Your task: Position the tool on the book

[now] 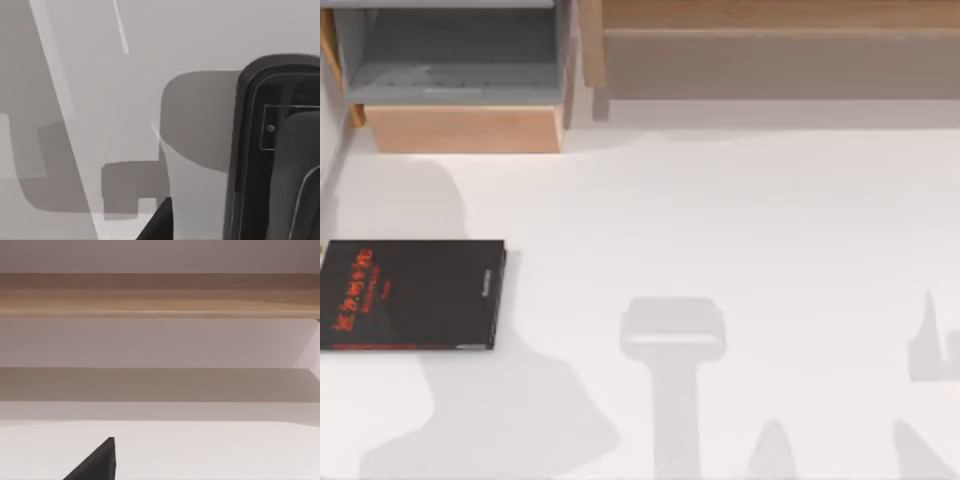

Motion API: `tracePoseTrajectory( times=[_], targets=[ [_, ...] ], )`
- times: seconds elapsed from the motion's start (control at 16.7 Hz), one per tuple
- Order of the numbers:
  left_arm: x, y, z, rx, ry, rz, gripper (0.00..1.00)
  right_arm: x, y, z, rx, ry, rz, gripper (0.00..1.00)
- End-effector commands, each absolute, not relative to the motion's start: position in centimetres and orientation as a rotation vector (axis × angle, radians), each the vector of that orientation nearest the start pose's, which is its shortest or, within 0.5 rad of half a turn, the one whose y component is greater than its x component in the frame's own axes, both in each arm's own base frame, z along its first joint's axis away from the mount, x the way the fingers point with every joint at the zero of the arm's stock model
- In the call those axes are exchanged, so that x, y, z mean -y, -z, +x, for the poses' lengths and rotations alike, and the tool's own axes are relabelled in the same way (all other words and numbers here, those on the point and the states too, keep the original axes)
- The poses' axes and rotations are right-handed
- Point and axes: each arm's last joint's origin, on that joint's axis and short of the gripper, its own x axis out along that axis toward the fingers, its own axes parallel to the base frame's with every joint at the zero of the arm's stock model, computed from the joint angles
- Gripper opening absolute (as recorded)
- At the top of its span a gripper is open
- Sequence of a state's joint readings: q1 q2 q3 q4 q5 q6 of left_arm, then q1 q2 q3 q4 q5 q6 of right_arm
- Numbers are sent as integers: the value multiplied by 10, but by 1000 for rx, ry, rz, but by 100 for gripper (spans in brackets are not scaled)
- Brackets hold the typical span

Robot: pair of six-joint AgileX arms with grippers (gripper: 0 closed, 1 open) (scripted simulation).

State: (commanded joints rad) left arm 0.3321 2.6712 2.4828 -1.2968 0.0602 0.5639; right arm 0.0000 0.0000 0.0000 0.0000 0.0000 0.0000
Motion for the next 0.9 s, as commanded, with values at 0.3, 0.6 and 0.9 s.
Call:
tracePoseTrajectory(
  times=[0.3,0.6,0.9],
  targets=[
    [-175,-134,491,-1464,176,163,10,1,-160,106,0,0,0,100],
    [-175,-134,491,-1464,176,163,0,1,-160,106,0,0,0,100],
    [-176,-135,491,-1464,175,163,0,1,-160,106,0,0,0,100]
  ],
)
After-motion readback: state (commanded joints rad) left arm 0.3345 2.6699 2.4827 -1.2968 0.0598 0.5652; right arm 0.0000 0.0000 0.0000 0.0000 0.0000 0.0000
